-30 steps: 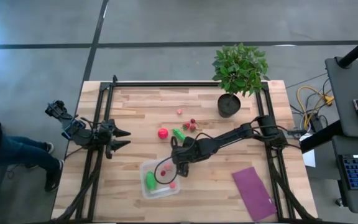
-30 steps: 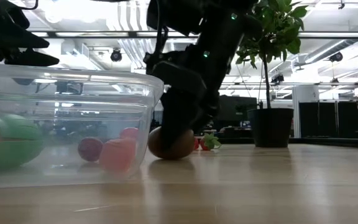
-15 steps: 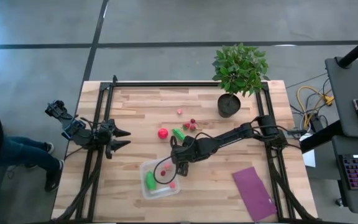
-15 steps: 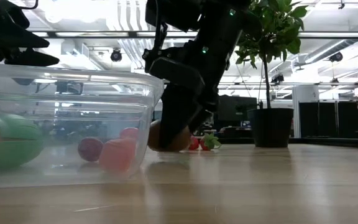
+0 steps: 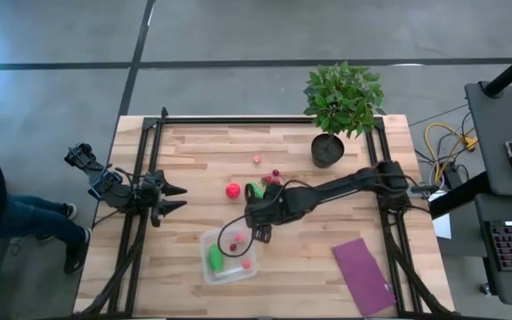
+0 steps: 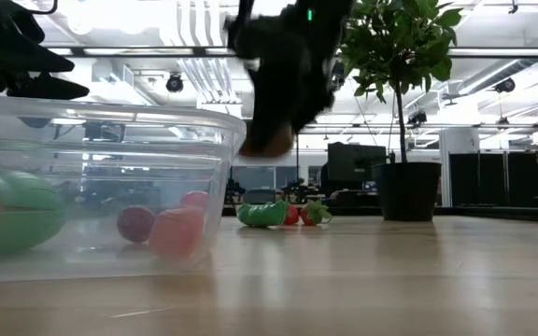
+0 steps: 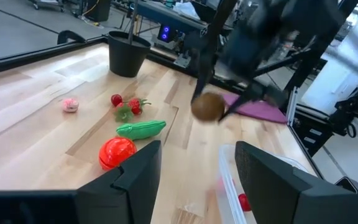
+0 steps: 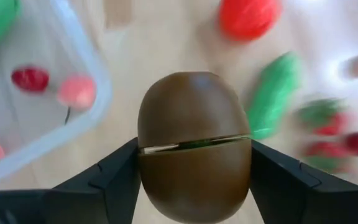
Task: Pick and placing Produce into tupperware
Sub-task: Put the kiwi into the transparent bin
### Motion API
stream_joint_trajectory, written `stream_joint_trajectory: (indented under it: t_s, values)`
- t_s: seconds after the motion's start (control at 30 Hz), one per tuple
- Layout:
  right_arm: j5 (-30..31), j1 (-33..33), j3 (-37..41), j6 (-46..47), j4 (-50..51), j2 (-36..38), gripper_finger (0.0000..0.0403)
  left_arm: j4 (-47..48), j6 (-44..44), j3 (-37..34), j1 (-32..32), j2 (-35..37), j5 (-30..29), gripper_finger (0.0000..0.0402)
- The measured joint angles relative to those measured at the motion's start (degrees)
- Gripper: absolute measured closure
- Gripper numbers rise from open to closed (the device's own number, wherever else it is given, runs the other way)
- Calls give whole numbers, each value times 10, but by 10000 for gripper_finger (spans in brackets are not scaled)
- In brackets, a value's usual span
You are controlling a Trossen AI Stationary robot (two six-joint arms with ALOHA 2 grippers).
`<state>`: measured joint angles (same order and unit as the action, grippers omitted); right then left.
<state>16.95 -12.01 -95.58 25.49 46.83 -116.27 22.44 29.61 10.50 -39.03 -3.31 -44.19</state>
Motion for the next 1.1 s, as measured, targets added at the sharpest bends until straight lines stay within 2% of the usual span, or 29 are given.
stream_joint_trajectory:
  t_s: [0.07,0.2,0.4,0.9,1.1]
  values:
    - [24,0,-26,0,27,14,157,0,0,0,0,0,0,210]
    - [33,0,-89,-1,53,35,161,0,0,0,0,0,0,210]
    - [-10,-14,-189,-1,29,24,150,0,0,0,0,0,0,210]
    - [-148,-61,-294,57,34,-129,156,0,0,0,0,0,0,210]
    - [-151,-71,-371,31,64,-194,149,0,0,0,0,0,0,210]
